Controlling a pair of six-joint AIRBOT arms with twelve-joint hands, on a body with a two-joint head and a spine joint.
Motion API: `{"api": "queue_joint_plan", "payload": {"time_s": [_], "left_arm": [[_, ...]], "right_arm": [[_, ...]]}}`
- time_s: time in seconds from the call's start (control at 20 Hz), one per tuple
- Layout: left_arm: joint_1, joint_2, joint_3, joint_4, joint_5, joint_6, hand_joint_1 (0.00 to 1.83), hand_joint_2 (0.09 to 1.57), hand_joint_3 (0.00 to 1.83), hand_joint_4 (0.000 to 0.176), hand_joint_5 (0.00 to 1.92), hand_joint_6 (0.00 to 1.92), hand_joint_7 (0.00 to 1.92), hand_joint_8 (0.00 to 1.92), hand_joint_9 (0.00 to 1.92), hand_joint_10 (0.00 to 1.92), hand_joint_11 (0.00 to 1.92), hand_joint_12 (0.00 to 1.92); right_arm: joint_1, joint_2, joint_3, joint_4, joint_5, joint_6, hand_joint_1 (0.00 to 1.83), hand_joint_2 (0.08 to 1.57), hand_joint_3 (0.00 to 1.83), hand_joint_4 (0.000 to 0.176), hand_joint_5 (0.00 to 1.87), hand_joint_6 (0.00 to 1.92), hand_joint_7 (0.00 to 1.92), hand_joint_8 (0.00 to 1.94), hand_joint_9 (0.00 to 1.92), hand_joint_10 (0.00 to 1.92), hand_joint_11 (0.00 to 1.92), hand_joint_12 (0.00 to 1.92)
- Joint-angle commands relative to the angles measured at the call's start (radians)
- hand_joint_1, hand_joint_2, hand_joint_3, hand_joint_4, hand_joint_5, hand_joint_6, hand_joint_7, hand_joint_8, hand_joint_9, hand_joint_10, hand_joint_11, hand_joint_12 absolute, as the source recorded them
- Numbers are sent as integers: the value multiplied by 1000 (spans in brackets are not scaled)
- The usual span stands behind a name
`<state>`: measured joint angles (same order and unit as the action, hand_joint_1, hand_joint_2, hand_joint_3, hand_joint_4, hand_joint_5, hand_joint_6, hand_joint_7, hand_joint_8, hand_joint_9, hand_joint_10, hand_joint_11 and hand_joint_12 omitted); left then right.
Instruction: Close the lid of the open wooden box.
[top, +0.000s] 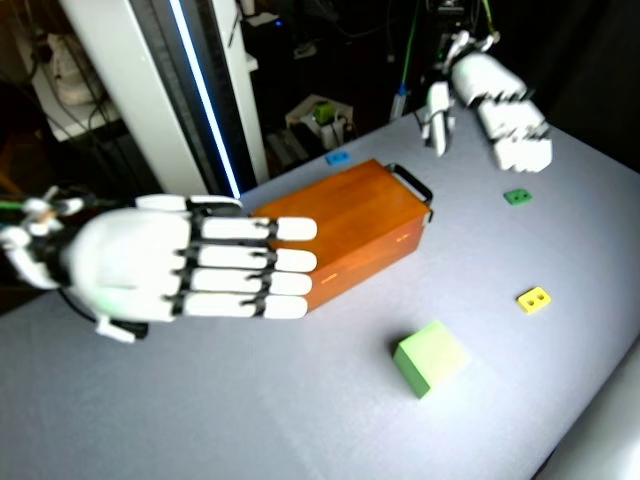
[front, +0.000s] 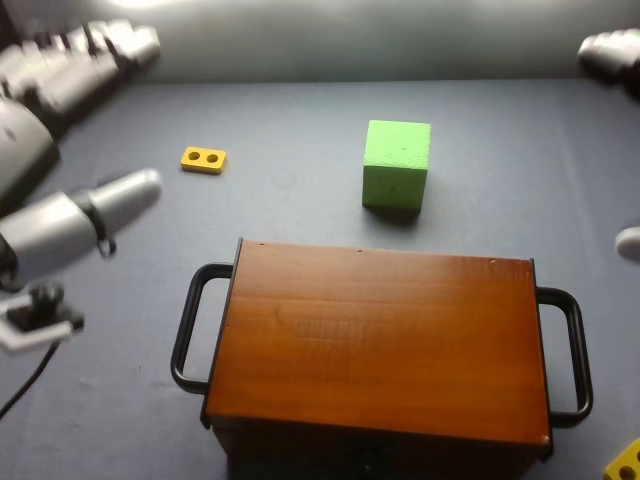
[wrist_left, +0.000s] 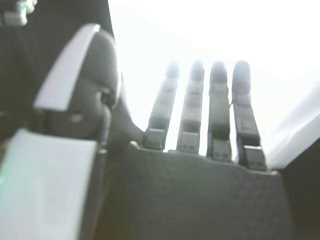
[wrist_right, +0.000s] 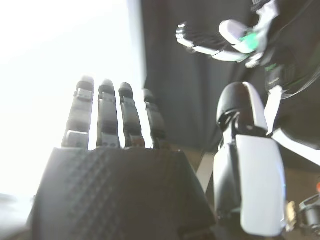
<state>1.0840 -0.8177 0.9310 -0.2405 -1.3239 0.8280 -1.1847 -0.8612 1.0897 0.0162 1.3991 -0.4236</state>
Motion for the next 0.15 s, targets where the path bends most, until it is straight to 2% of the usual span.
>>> {"api": "queue_joint_plan", "payload": {"time_s": [0.0, 0.05, 0.1], "left_arm": [[-13, -12, 13, -2, -158, -33, 184, 1346, 0, 2, 50, 1, 31, 2, 41, 3, 0, 332], [-15, -21, 30, -6, -202, -77, 144, 1342, 0, 34, 42, 1, 14, 3, 15, 5, 0, 185], [-15, -23, 34, -14, -221, -92, 76, 1287, 0, 73, 53, 3, 11, 1, 2, 0, 0, 36]], "right_arm": [[19, -6, 6, 34, 183, 3, 674, 1159, 7, 101, 0, 0, 0, 0, 0, 0, 0, 0], [35, -12, 14, 48, 220, 2, 618, 1171, 10, 84, 0, 0, 0, 0, 0, 0, 0, 0], [42, -13, 15, 52, 233, 0, 651, 1155, 1, 32, 35, 11, 0, 0, 0, 0, 32, 14]]}}
